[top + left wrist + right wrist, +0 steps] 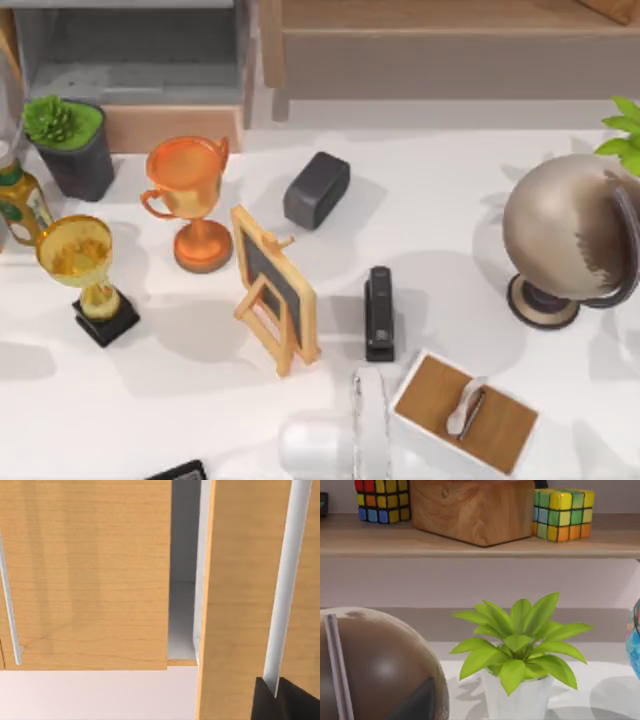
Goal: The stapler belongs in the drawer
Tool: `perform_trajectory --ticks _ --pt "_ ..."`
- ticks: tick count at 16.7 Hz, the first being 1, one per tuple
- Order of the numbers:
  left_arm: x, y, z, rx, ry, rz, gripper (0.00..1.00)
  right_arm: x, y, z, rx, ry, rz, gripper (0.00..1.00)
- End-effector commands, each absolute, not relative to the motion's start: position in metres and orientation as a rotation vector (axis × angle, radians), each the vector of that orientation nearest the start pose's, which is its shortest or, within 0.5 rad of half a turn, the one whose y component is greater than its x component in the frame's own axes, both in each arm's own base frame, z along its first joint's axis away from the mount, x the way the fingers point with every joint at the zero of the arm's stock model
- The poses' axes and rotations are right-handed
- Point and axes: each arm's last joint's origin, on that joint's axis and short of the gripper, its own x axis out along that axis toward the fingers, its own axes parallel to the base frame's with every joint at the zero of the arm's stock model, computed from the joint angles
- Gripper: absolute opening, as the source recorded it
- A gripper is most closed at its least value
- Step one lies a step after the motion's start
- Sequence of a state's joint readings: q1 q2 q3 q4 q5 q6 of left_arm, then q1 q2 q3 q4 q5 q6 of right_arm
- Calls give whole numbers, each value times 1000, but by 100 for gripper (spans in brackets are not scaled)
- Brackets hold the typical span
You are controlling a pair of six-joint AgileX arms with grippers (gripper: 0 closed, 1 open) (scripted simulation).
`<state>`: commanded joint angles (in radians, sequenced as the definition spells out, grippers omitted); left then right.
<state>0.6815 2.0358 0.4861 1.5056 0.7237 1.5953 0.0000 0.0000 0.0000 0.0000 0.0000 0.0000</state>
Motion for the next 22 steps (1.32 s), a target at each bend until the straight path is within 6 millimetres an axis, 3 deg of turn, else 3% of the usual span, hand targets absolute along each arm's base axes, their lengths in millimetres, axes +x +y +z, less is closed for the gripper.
perform_trajectory --ticks 10,19,22 --pt "245 174 88 1556 4 -35 98 106 -1 160 0 0 0 100" --pt "245 174 88 1556 2 -35 100 106 -1 160 0 0 0 100" --pt "235 175 87 1557 3 -35 100 106 -1 160 0 0 0 100"
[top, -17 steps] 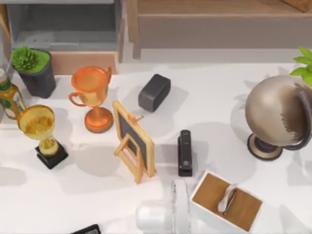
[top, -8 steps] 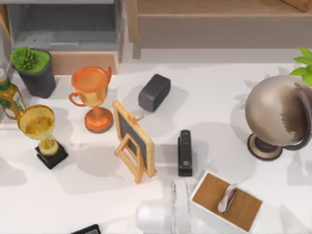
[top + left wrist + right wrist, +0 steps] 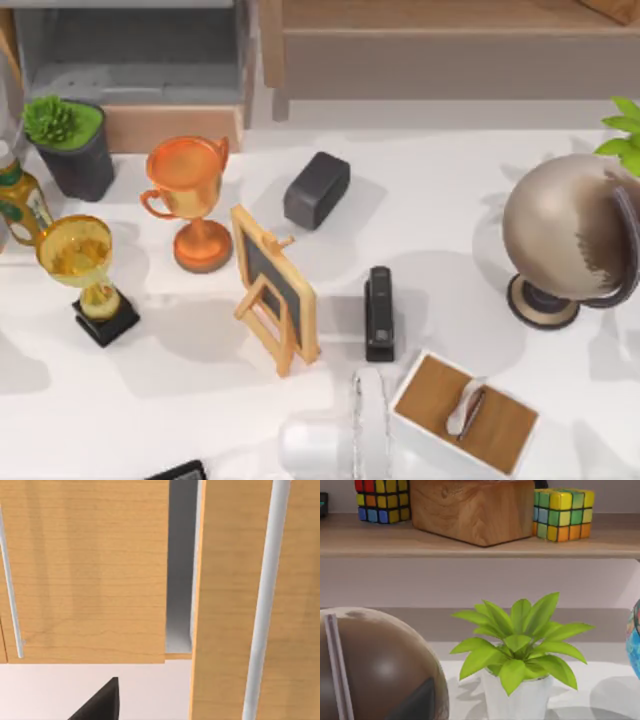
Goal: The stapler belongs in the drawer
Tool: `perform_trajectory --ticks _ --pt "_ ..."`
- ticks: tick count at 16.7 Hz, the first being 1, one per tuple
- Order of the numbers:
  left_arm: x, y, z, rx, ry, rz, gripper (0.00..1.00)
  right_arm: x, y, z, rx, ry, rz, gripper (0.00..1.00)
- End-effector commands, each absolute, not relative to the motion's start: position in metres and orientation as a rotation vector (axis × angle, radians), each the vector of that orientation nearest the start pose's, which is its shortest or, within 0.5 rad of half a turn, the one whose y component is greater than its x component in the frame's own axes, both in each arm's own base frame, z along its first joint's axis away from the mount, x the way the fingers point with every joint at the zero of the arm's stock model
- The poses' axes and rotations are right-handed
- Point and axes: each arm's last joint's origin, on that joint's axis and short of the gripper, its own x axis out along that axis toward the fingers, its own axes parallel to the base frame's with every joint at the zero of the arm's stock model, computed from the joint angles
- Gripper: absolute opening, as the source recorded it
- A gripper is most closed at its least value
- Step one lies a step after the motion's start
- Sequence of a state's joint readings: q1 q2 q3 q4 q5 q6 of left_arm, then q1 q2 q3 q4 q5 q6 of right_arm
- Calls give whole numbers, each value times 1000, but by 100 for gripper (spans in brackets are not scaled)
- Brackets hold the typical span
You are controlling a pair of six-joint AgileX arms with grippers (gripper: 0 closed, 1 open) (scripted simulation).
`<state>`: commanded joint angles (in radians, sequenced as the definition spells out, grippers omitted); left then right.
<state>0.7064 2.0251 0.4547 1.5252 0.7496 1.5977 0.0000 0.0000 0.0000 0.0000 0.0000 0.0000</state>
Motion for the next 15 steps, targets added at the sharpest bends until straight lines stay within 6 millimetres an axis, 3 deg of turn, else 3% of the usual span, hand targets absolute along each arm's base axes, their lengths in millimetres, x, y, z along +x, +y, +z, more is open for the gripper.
perform_trajectory --ticks 2,8,15 --pt "226 175 88 1557 2 -35 100 106 -1 160 0 0 0 100" --pt "227 172 88 1544 -8 -45 100 106 -1 160 0 0 0 100" --pt "238 137 104 1340 -113 -141 100 106 -1 160 0 0 0 100"
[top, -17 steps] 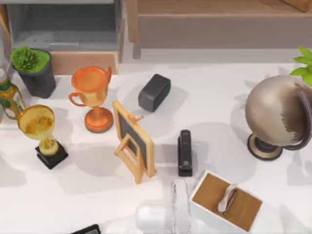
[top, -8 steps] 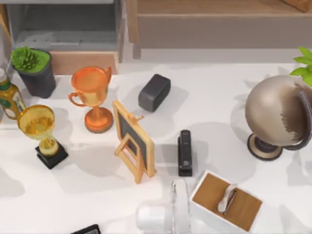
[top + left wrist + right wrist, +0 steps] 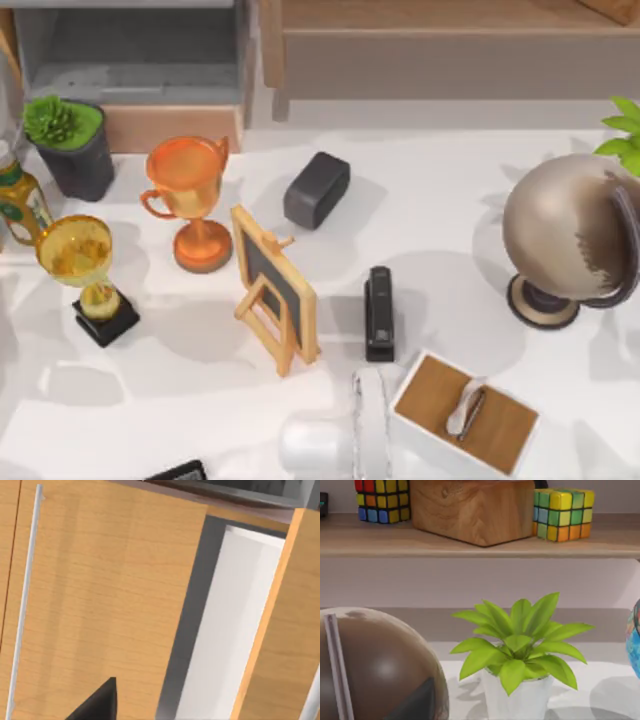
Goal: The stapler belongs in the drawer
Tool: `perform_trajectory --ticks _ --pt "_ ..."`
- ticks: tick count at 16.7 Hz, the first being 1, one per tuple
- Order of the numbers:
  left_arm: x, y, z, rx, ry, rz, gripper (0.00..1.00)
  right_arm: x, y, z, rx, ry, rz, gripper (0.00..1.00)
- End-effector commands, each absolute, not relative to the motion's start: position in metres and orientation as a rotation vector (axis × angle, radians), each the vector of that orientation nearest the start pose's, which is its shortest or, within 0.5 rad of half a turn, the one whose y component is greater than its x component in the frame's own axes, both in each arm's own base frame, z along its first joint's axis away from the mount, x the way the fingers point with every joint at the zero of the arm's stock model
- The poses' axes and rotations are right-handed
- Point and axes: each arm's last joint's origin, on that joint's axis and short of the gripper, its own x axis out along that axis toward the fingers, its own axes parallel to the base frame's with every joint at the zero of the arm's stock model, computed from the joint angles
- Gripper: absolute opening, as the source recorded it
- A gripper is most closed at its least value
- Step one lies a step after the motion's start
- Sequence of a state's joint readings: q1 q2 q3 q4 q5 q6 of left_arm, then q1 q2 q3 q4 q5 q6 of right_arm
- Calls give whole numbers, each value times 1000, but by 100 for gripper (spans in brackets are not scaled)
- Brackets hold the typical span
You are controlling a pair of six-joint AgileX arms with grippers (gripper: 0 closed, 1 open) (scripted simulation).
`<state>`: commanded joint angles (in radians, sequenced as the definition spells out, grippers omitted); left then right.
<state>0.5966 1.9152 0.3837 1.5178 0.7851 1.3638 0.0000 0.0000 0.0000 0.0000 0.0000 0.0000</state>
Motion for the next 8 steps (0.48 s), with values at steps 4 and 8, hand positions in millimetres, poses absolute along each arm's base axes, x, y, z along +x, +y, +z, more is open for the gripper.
perform_trajectory --ticks 4,8 --pt "256 110 128 1164 -214 -208 100 106 -1 160 0 0 0 100" --pt "289 79 162 962 -307 -277 100 106 -1 160 0 0 0 100"
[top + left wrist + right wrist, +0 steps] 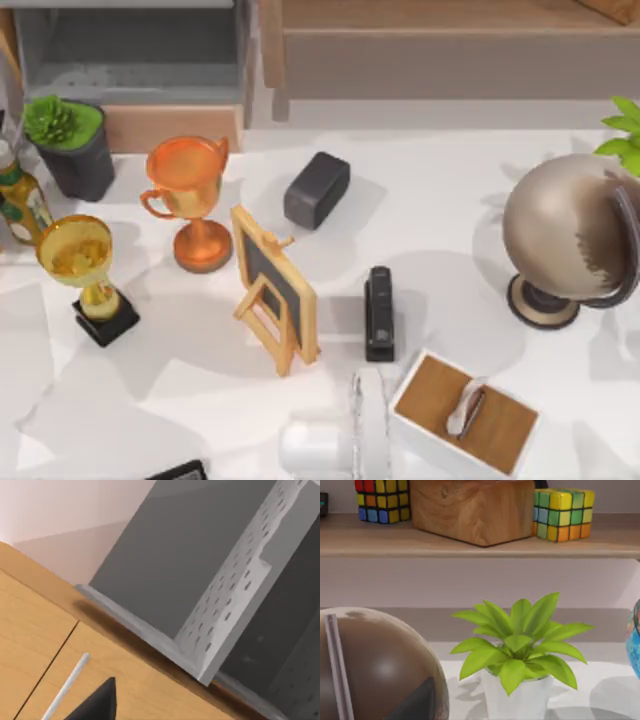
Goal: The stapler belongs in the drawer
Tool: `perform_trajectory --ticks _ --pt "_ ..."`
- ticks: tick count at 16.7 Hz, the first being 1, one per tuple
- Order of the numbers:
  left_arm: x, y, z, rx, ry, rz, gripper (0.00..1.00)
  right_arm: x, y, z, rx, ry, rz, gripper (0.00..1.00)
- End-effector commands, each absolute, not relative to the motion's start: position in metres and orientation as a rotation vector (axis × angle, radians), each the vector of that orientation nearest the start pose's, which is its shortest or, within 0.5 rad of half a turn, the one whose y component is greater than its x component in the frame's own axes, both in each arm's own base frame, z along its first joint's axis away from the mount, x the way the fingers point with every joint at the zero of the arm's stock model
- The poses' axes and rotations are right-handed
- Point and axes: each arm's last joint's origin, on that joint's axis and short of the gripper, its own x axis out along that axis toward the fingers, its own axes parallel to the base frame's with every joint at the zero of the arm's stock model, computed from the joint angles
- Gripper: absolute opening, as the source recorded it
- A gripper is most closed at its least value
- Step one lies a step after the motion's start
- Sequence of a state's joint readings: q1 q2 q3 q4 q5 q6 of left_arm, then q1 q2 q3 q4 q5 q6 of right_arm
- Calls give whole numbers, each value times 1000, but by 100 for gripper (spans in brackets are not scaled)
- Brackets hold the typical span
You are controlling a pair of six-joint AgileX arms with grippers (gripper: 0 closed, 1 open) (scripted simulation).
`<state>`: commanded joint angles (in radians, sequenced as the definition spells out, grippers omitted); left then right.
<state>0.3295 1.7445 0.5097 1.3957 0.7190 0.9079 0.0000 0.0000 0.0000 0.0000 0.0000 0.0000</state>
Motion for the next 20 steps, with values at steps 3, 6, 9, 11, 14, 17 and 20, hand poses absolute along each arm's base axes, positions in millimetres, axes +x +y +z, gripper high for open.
perform_trajectory --ticks 3,6,9,11,14,17,20 --pt "318 45 182 752 -305 -376 100 106 -1 160 0 0 0 100" --pt "346 -3 192 510 -217 -508 100 106 -1 160 0 0 0 100" --pt "370 -59 199 272 -55 -626 100 106 -1 160 0 0 0 100" --pt "382 -100 204 131 87 -688 100 106 -1 160 0 0 0 100" --pt "390 -162 213 -38 339 -737 100 106 -1 160 0 0 0 100" --pt "389 -213 217 -147 619 -702 100 106 -1 160 0 0 0 100" --pt "380 -254 210 -188 926 -589 100 106 -1 160 0 0 0 100"
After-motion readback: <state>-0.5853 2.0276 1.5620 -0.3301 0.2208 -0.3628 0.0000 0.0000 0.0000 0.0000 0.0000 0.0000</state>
